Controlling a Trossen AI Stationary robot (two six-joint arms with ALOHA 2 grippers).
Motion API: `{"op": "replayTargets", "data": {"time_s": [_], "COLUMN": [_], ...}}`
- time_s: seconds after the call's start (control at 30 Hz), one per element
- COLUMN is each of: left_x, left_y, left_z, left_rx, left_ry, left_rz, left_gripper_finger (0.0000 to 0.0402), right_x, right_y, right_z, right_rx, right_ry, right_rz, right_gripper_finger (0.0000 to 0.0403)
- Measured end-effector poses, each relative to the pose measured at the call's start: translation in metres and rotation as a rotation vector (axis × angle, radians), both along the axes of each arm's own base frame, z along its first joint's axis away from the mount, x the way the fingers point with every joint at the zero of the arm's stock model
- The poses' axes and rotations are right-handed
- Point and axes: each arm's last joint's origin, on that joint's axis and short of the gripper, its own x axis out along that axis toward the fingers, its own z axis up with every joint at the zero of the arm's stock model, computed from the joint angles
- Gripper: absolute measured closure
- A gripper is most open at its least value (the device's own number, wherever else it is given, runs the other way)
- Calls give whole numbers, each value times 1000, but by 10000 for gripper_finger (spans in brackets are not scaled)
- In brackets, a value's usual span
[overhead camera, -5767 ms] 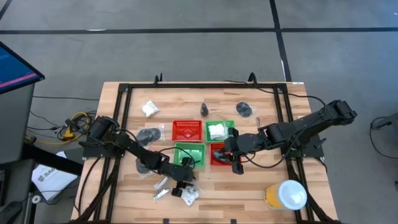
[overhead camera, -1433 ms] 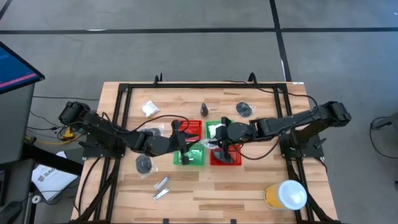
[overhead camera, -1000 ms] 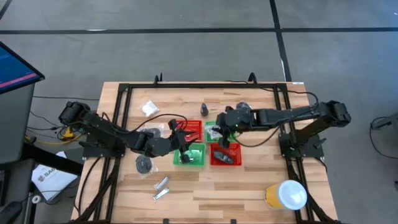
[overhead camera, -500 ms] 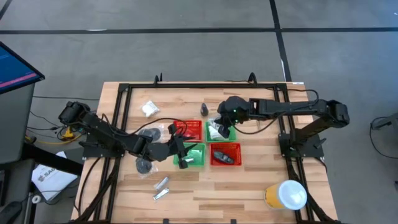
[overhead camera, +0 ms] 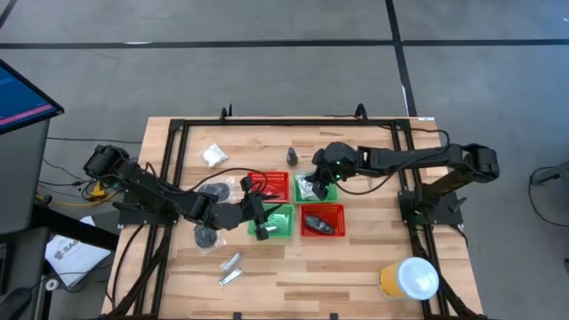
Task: Pick & Place Travel size toiletries
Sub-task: Put the white cotton pack into the right green basket
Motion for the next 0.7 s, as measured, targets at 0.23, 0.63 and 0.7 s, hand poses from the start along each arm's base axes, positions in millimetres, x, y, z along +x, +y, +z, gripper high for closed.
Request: {"op": "replayTargets", "data": {"time_s": [0.23,0.63,0.7], "left_x": [0,0,0], "left_y": [0,0,0], "left_z": [0,0,0], "left_rx": [0,-1,-2], "left_ry": [0,-1,0], "left_rz": [0,0,-3], "left_gripper_finger": [295,298,298], "right_x": [-7,-21,-23], "right_y": [1,1,1], "right_z": [-22,-48,-52], "right_rx": [30,19,21], "right_ry": [-50,-57,-75], "right_rz": [-28,-69,-77], "right_gripper_finger": [403,403,403]}}
